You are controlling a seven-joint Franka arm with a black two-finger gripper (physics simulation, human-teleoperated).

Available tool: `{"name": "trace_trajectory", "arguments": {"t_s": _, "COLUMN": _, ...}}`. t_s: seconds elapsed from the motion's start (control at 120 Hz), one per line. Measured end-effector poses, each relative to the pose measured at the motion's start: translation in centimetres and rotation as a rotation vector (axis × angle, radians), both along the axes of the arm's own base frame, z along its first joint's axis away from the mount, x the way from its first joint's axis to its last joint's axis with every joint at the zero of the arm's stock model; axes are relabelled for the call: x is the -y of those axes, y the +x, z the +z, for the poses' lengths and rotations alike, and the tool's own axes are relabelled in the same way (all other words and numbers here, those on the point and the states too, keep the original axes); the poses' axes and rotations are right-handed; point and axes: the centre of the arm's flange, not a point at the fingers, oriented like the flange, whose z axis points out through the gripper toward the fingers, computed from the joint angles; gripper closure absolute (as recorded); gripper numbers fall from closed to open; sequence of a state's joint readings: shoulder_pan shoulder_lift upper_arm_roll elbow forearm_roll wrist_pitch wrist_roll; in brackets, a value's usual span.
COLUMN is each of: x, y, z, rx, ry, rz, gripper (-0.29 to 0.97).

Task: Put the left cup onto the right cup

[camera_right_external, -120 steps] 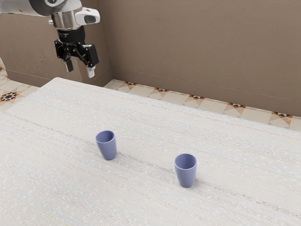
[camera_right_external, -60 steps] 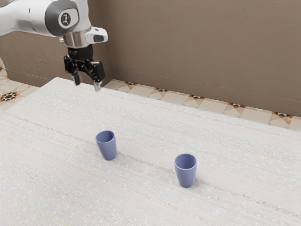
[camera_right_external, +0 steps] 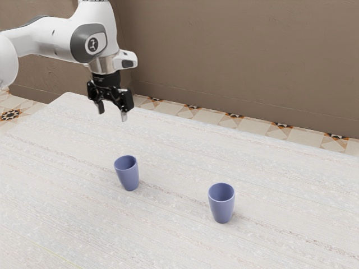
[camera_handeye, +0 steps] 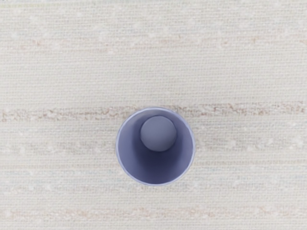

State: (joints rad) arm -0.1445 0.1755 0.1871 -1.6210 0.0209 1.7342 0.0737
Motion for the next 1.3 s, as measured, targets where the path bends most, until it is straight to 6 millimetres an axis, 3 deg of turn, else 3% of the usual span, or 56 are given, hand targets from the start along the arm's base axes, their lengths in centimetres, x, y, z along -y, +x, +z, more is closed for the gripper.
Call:
{"name": "trace_trajectory", "arguments": {"t_s": 0.3, "x": 0.2, "y": 1.1, "z": -2.5, "rx": -0.005, "ry": -0.001, "rz": 0.000, "gripper": 0.00}}
{"name": "trace_trajectory", "arguments": {"t_s": 0.592, "x": 0.3, "y": 0.3, "z": -6.1, "rx": -0.031, "ry": -0.008, "rz": 0.002, "gripper": 0.00}}
{"name": "trace_trajectory", "arguments": {"t_s": 1.3, "x": 2.4, "y": 0.6, "z": -11.2, "rx": -0.059, "ry": -0.028, "rz": -0.017, "gripper": 0.00}}
